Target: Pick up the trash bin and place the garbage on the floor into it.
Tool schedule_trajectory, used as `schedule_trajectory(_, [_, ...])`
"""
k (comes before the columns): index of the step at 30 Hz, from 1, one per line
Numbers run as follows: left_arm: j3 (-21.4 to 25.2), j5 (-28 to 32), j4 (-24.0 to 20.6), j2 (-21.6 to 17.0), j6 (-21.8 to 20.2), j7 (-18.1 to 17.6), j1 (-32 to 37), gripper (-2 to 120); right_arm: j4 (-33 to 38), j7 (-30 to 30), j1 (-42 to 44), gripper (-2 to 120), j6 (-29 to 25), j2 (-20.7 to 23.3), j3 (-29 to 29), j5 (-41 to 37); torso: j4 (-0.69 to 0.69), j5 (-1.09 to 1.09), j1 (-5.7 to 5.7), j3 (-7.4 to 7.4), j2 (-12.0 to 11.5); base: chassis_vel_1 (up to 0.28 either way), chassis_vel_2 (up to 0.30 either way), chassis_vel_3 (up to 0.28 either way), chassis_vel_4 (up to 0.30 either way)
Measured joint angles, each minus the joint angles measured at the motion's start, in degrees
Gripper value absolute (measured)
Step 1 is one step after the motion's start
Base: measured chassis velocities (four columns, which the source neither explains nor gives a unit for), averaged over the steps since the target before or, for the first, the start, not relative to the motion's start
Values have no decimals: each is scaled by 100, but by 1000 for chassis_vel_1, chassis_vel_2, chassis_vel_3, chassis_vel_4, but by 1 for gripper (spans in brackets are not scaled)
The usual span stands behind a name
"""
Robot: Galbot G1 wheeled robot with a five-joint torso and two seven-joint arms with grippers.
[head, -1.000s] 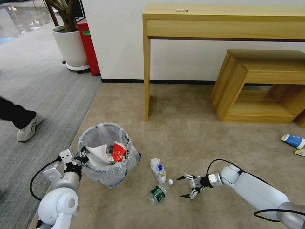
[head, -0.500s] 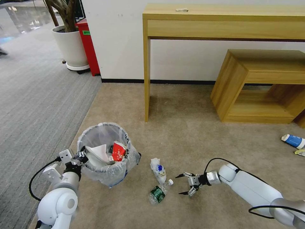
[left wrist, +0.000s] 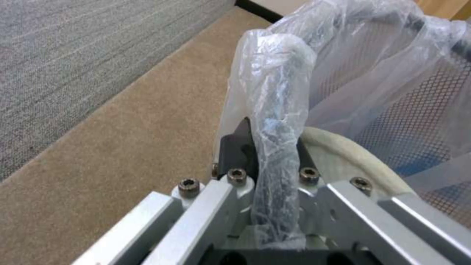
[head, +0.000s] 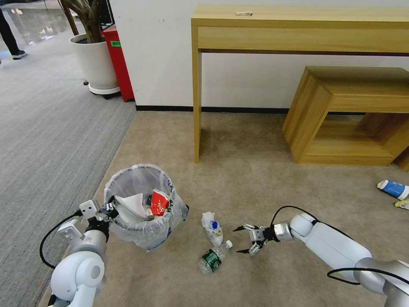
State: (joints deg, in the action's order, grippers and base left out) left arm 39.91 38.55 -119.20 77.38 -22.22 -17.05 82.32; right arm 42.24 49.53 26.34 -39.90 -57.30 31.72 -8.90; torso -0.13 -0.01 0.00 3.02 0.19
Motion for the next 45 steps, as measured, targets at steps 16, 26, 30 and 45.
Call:
schedule_trajectory(16, [25, 37, -108, -41, 3, 1, 44, 2, -48, 81, -194, 84, -19, -239, 223, -132, 0, 0, 0, 0, 0, 0, 0, 0, 0])
schedule_trajectory(26, [36, 74, -146, -66, 3, -5, 44, 2, -204, 173, -375, 84, -29, -539, 531, -264, 0, 0, 0, 0, 0, 0, 0, 0, 0])
schedule_trajectory(30, [38, 131, -191, -91, 3, -17, 43, 2, -391, 268, -432, 84, -69, -747, 605, -284, 0, 0, 0, 0, 0, 0, 0, 0, 0])
schedule_trajectory(45, [80, 190, -258, -129, -1, -40, 49, 2, -728, 484, -349, 83, -169, -1183, 671, -264, 0, 0, 0, 0, 0, 0, 0, 0, 0])
